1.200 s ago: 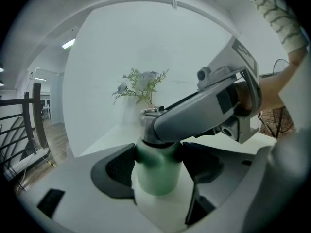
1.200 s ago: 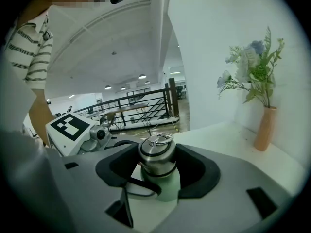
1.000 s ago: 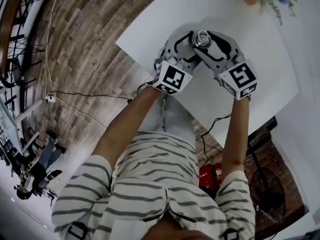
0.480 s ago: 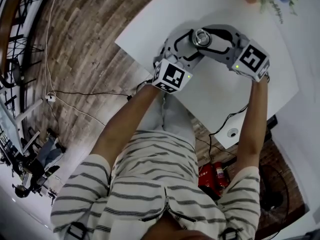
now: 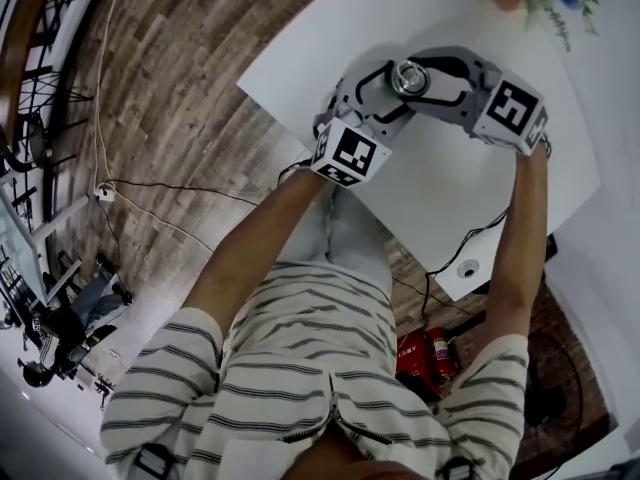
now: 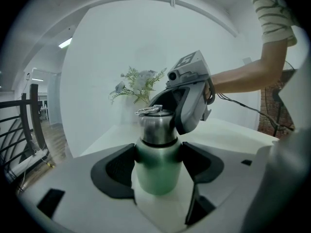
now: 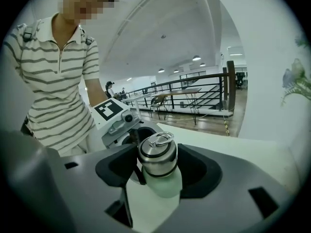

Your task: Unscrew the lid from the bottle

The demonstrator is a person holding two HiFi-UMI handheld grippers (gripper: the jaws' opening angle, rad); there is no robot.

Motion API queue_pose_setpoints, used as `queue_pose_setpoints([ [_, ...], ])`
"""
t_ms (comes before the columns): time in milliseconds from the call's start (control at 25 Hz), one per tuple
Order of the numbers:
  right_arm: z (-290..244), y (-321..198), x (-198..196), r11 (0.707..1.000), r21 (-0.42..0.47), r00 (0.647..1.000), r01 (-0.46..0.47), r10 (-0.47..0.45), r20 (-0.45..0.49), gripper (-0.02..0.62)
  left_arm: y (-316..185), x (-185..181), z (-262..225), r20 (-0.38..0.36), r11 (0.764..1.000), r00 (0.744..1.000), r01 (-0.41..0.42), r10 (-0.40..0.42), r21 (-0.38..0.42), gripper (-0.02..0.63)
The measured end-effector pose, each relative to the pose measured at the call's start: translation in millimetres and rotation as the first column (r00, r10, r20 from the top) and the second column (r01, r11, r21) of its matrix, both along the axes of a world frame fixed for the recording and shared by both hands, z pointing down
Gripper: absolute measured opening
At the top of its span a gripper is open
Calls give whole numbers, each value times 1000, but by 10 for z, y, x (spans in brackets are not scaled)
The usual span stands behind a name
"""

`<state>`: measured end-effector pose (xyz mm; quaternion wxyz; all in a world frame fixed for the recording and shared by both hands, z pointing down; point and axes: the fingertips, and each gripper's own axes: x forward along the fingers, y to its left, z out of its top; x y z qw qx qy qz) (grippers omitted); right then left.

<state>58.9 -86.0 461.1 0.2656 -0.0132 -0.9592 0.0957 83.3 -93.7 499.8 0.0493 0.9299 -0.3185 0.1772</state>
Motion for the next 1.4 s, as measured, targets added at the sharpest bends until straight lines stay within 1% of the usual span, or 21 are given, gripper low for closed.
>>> queue_pose_setpoints([
  [40,-11,-7,-18,1000,2,1000,-29,29,1,266,3,-9,-4,0,1000,1000,0,0,1,305],
  [120,-47,-47,-71,994,22,993,-111,110,33,379,4,-27,-4,2,1000,1000,-1,1,2,305],
  [200,-107,-109,-107,973,74,973,-220,213,87,401,1,-30,0,3,1000,1000,-1,1,-2,305],
  [240,-140,-140,-114,953,105,956,-283,271,116,400,0,-29,0,4,1000,1000,-1,1,-3,305],
  [280,-169,-165,-116,929,132,934,-347,328,144,405,1,-29,0,4,1000,1000,-1,1,-3,306],
  [360,-196,-196,-105,868,174,881,-466,437,181,410,5,-31,1,4,1000,1000,1,-1,-4,307],
  [480,-157,-214,-57,761,196,785,-619,589,194,405,8,-34,-1,4,1000,1000,5,-5,-6,307],
  [600,-126,-212,-12,653,200,683,-730,701,205,405,14,-34,4,6,1000,1000,5,-5,-6,307],
  [680,-117,-206,17,590,195,621,-783,758,199,408,11,-27,4,6,1000,1000,4,-4,-7,307],
  [760,-89,-205,33,543,195,575,-816,797,186,410,6,-29,1,5,1000,1000,4,-4,-6,307],
  [800,-70,-205,36,525,195,556,-829,811,182,406,6,-33,-1,4,1000,1000,5,-5,-8,307],
  [920,-47,-202,38,477,191,509,-858,840,187,365,7,-32,0,5,1000,1000,5,-5,-14,307],
  [1000,-52,-207,55,447,197,482,-873,855,194,340,7,-24,5,4,1000,1000,3,-3,-14,307],
  [1040,-50,-209,62,437,196,471,-878,860,195,327,6,-26,6,3,1000,1000,2,-2,-12,307],
  [1080,-49,-208,66,432,193,466,-881,863,195,327,7,-30,5,3,1000,1000,2,-2,-10,307],
  [1160,-53,-202,58,435,194,470,-879,861,197,307,11,-31,1,4,1000,1000,4,-4,-10,307],
  [1280,-51,-194,29,452,220,493,-864,849,192,259,0,-25,-7,1,1000,1000,6,-6,-8,307],
  [1400,-43,-193,32,450,236,495,-861,848,188,267,2,-23,10,2,1000,1000,8,-8,-8,307],
])
